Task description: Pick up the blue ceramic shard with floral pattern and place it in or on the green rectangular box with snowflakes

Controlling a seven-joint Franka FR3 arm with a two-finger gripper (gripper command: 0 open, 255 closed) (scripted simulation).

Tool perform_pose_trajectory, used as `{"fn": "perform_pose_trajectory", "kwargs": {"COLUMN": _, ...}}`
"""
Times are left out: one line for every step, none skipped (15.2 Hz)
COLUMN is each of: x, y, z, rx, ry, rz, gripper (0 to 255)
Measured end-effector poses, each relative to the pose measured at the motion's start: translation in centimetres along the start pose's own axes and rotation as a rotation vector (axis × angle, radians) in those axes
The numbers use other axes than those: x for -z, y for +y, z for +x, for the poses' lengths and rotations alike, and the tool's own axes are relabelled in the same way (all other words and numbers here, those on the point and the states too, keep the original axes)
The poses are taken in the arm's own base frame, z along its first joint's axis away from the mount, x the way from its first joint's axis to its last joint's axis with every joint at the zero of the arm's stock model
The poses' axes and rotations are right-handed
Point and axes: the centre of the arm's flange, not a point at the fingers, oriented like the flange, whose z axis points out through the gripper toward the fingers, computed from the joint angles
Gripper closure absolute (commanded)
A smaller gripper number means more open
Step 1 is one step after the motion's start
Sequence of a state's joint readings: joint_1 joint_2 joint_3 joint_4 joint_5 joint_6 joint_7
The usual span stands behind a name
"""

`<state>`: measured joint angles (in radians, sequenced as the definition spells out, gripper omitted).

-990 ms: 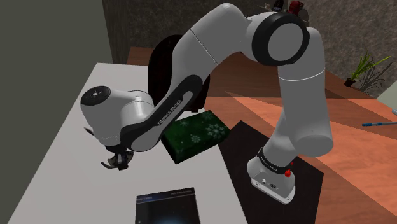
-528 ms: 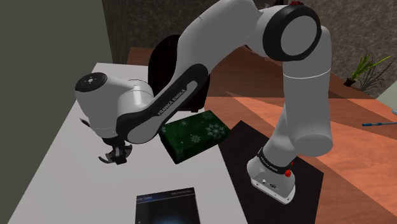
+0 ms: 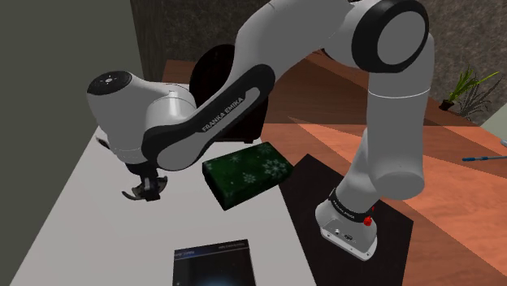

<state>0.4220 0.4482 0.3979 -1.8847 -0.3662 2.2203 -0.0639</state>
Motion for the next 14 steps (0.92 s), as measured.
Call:
{"fn": "perform_pose_trajectory", "kwargs": {"x": 0.5, "y": 0.0, "z": -0.1, "rx": 0.0, "ry": 0.0, "rz": 0.0, "gripper": 255}}
{"fn": "perform_pose_trajectory", "kwargs": {"x": 1.0, "y": 0.2, "z": -0.1, "rx": 0.0, "ry": 0.0, "rz": 0.0, "gripper": 255}}
{"fn": "perform_pose_trajectory", "kwargs": {"x": 1.5, "y": 0.2, "z": -0.1, "rx": 0.0, "ry": 0.0, "rz": 0.0, "gripper": 255}}
{"fn": "perform_pose_trajectory", "kwargs": {"x": 2.0, "y": 0.2, "z": -0.2, "rx": 0.0, "ry": 0.0, "rz": 0.0, "gripper": 255}}
{"fn": "perform_pose_trajectory", "kwargs": {"x": 2.5, "y": 0.3, "z": -0.3, "rx": 0.0, "ry": 0.0, "rz": 0.0, "gripper": 255}}
{"fn": "perform_pose_trajectory", "kwargs": {"x": 3.0, "y": 0.4, "z": -0.4, "rx": 0.0, "ry": 0.0, "rz": 0.0, "gripper": 255}}
{"fn": "perform_pose_trajectory", "kwargs": {"x": 3.6, "y": 0.4, "z": -0.4, "rx": 0.0, "ry": 0.0, "rz": 0.0, "gripper": 255}}
{"fn": "perform_pose_trajectory", "kwargs": {"x": 4.1, "y": 0.4, "z": -0.4, "rx": 0.0, "ry": 0.0, "rz": 0.0, "gripper": 255}}
{"fn": "perform_pose_trajectory", "kwargs": {"x": 4.6, "y": 0.5, "z": -0.4, "rx": 0.0, "ry": 0.0, "rz": 0.0, "gripper": 255}}
{"fn": "perform_pose_trajectory", "kwargs": {"x": 5.2, "y": 0.6, "z": -0.4, "rx": 0.0, "ry": 0.0, "rz": 0.0, "gripper": 255}}
{"fn": "perform_pose_trajectory", "kwargs": {"x": 5.8, "y": 0.6, "z": -0.5, "rx": 0.0, "ry": 0.0, "rz": 0.0, "gripper": 255}}
{"fn": "perform_pose_trajectory", "kwargs": {"x": 6.2, "y": 0.7, "z": -0.5, "rx": 0.0, "ry": 0.0, "rz": 0.0, "gripper": 255}}
{"fn": "perform_pose_trajectory", "kwargs": {"x": 6.6, "y": 0.7, "z": -0.5, "rx": 0.0, "ry": 0.0, "rz": 0.0, "gripper": 255}}
{"fn": "perform_pose_trajectory", "kwargs": {"x": 6.7, "y": 0.8, "z": -1.2, "rx": 0.0, "ry": 0.0, "rz": 0.0, "gripper": 255}}
